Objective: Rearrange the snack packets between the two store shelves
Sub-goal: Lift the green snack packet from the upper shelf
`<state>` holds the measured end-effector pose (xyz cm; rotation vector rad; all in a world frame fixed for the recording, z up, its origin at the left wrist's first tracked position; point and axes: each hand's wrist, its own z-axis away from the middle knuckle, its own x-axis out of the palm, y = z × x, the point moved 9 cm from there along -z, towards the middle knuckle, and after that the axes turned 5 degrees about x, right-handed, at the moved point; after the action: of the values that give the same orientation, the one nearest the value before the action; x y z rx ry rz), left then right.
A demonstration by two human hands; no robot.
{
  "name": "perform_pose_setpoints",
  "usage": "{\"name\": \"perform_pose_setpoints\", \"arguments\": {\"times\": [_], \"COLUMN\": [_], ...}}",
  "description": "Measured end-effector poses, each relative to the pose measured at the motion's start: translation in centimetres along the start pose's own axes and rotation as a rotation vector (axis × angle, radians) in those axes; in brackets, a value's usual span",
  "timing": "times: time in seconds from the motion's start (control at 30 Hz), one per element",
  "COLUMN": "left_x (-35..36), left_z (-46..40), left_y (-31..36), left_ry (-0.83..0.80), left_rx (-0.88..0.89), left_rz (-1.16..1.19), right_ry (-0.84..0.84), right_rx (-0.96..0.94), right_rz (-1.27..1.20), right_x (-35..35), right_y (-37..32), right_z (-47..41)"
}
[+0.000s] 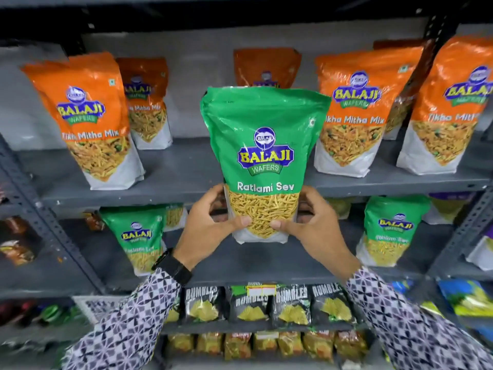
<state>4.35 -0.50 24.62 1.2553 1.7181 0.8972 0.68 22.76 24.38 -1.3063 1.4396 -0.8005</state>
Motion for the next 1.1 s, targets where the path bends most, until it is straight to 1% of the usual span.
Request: {"name": "perform_pose_setpoints", "arguments": {"times": [0.17, 0.33, 0.43, 0.53, 0.67, 0.83, 1.1], "left_x": [1.4, 3.0, 4.0, 5.2, 6.0, 6.7, 6.8], "left_z": [3.9, 5.3, 5.3, 4.3, 2.3, -0.4, -0.9], "left_y": [-8.3, -16.4, -20.7, -23.4, -26.6, -28.6, -30.9], "left_ry": [-0.059, -0.095, -0.131, -0.148, -0.14, -0.127, -0.125], "left_rx": [-0.163, -0.303, -0.405, -0.45, -0.492, -0.457, -0.471], "left_rz": [-0.03, -0.133, -0.167, -0.198, -0.213, -0.217, -0.243], "right_ry": [-0.056, -0.094, -0.123, -0.144, -0.153, -0.155, -0.164], "right_rx": [0.166, 0.346, 0.399, 0.435, 0.456, 0.428, 0.378], "right_rz": [0.052, 0.123, 0.189, 0.237, 0.296, 0.343, 0.363], "right_x": [2.7, 5.4, 6.8, 7.6, 8.2, 8.5, 8.9], "right_y": [7.8, 16.7, 20.1, 22.7, 25.0, 26.3, 27.7], "right_z": [2.9, 3.1, 2.1, 0.4, -2.4, -5.4, -6.1]}}
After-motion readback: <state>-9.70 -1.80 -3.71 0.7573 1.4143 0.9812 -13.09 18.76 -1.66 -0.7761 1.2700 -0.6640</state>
